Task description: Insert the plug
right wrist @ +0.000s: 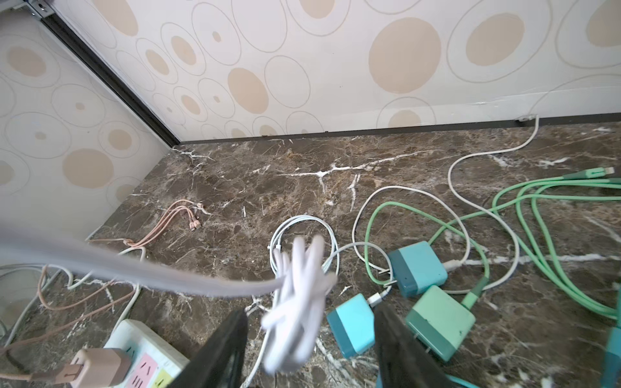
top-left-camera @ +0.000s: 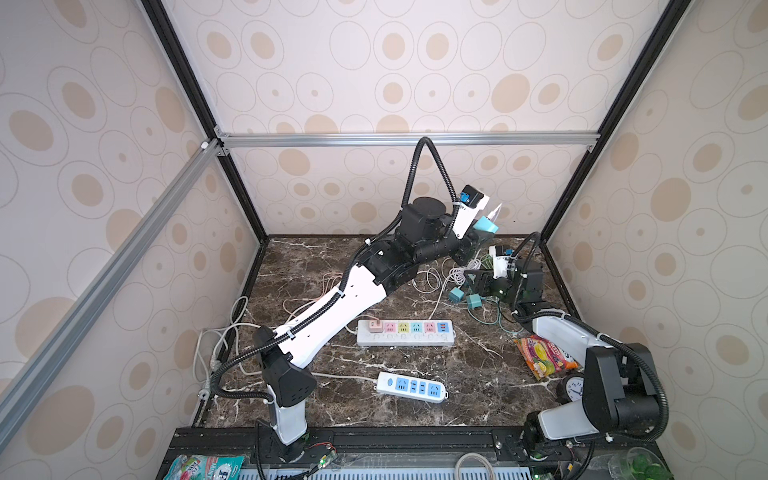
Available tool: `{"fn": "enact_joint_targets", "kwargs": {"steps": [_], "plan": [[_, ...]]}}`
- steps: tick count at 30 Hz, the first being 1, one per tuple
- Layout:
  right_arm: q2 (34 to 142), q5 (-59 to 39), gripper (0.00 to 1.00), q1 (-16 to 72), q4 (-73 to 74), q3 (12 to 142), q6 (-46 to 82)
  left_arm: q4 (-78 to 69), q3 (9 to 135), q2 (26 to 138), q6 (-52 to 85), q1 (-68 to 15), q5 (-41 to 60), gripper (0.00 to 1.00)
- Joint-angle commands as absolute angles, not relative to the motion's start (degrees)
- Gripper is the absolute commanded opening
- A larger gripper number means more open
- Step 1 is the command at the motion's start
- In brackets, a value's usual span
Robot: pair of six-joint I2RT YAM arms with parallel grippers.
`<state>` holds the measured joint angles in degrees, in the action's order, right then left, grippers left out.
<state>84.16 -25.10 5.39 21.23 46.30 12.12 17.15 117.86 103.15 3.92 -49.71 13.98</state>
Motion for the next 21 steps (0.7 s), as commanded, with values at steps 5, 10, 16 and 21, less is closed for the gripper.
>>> {"fn": "enact_joint_targets", "kwargs": {"steps": [5, 10, 16, 21], "plan": [[87.2, -27.6, 0.58, 5.2, 23.8, 49.3, 13.0, 13.3, 116.1, 99.1, 4.4, -48.8, 14.6, 0.00], [88.2, -29.2, 0.26, 5.3, 23.7, 50.8, 13.8, 12.0, 111.7, 96.4, 4.7, -48.1, 13.3, 0.00], [87.4, -28.4, 0.03, 6.1, 17.7, 55.0, 12.5, 9.3, 101.9, 90.7, 6.3, -46.5, 10.1, 0.00], [86.7, -24.6, 0.03, 8.5, 13.2, 60.2, 13.0, 8.1, 94.1, 85.6, 7.6, -44.8, 5.8, 0.00]]}}
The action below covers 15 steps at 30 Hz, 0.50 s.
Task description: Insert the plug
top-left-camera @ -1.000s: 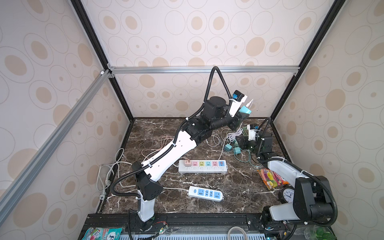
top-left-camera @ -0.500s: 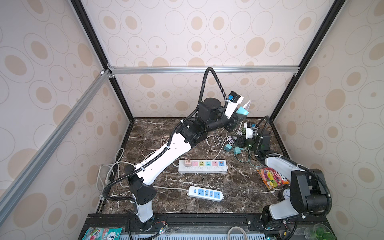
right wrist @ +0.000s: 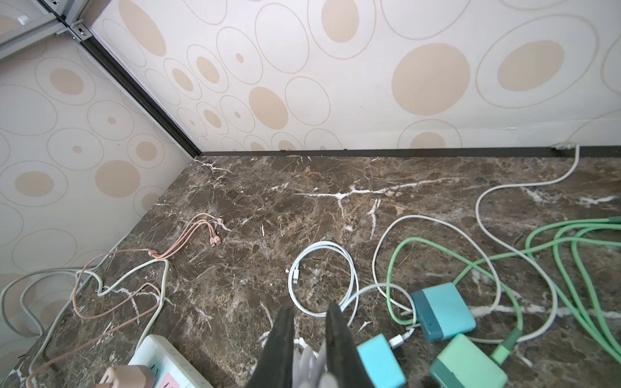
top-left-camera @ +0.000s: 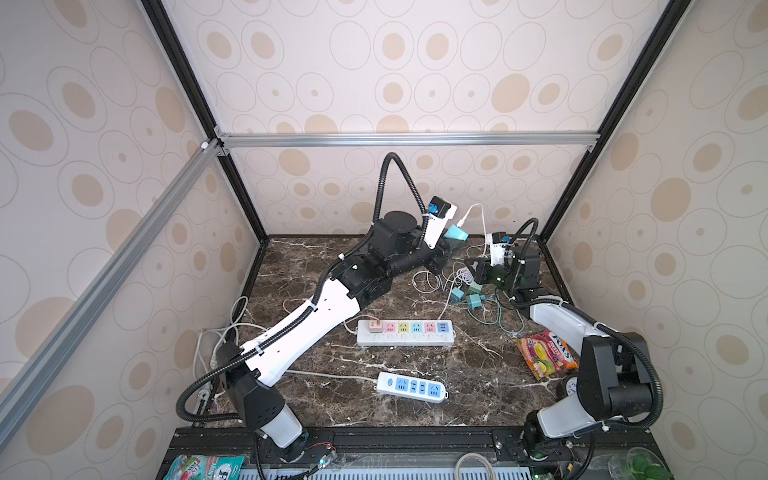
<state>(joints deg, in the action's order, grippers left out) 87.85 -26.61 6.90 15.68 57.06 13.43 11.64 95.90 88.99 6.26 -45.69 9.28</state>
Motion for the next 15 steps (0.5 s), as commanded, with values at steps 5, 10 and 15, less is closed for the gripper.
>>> {"fn": "enact_joint_targets", "kwargs": {"steps": [5, 10, 15], "plan": [[88.5, -21.9, 0.04, 12.6, 12.7, 66.1, 15.5, 10.1, 87.2, 82.2, 9.4, -43.6, -2.0, 0.00], [95.0, -17.8, 0.03, 19.2, 10.4, 75.9, 14.2, 14.7, 83.1, 81.1, 12.1, -42.3, -13.1, 0.00], [104.9, -14.0, 0.03, 23.5, 11.0, 88.3, 15.8, 17.0, 82.4, 80.6, 15.2, -36.1, -14.0, 0.00]]}}
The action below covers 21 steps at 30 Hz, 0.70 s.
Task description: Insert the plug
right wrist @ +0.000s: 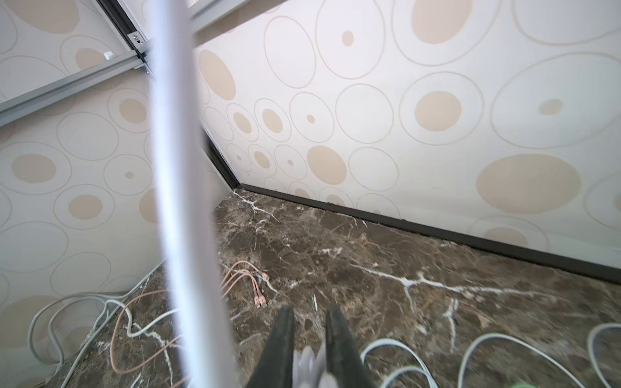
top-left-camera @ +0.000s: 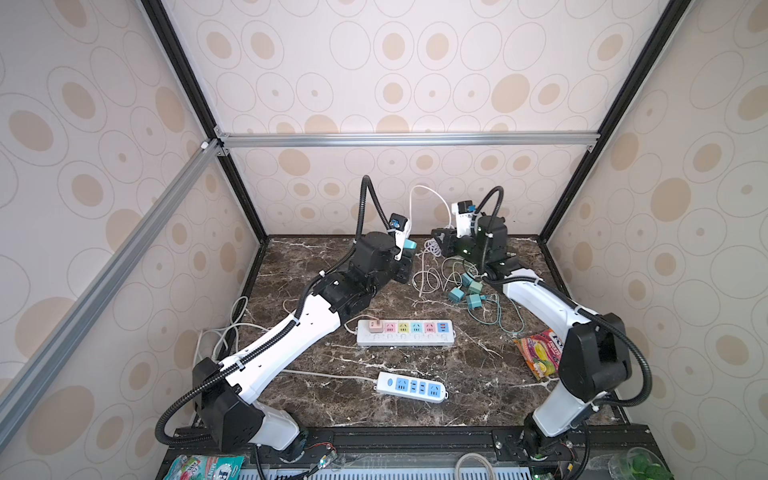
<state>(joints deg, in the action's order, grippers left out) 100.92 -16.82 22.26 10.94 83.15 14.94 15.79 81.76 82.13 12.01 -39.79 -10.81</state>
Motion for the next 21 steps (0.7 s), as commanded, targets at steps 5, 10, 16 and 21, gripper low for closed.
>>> {"fn": "enact_joint_targets", "kwargs": {"steps": [5, 10, 16, 21], "plan": [[116.9, -9.5, 0.02, 27.6, 12.5, 102.1, 16.3, 14.7, 83.3, 78.7, 14.9, -29.0, -11.1, 0.00], [131.6, -6.9, 0.04, 31.1, 7.2, 121.4, 15.8, 14.6, 85.4, 79.9, 15.2, -21.8, -11.5, 0.00], [143.1, -7.1, 0.13, 34.8, 4.8, 133.2, 13.7, 10.5, 83.8, 81.9, 11.6, -14.0, -16.2, 0.00], [143.8, -8.2, 0.61, 35.2, -8.5, 132.7, 10.8, 10.9, 77.0, 83.8, 11.1, -13.7, -13.5, 0.00]]}}
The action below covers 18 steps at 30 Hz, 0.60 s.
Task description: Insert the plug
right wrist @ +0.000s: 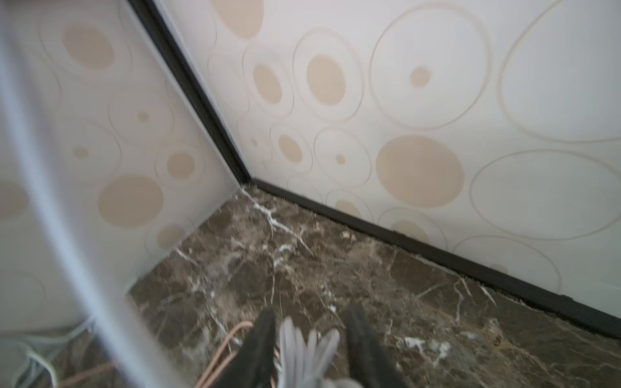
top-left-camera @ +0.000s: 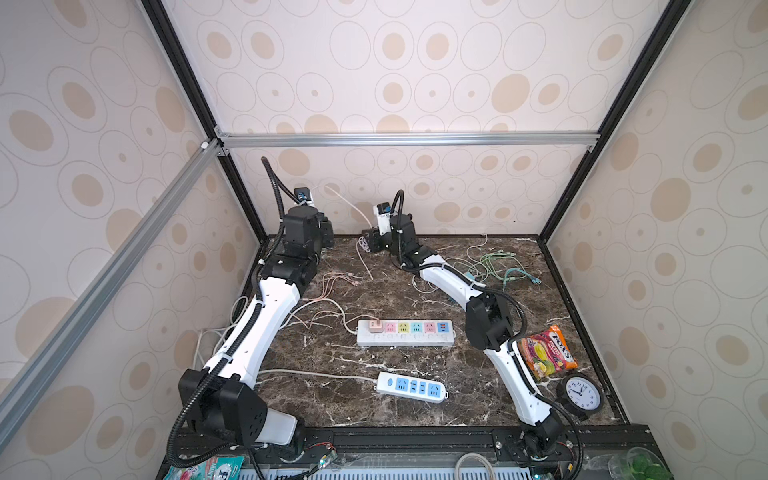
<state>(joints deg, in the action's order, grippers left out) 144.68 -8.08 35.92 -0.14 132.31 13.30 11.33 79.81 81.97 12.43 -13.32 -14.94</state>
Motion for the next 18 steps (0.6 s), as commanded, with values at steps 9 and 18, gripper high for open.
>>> {"fn": "enact_joint_targets", "kwargs": {"steps": [9, 18], "plan": [[121.3, -13.3, 1.00, 31.1, -10.6, 100.0, 3.9, 9.5, 71.5, 86.8, 10.8, -13.7, -4.4, 0.00], [110.4, -14.7, 0.99, 27.6, -21.1, 94.8, 4.0, 6.7, 69.0, 88.5, 6.1, -14.6, 5.8, 0.00]]}}
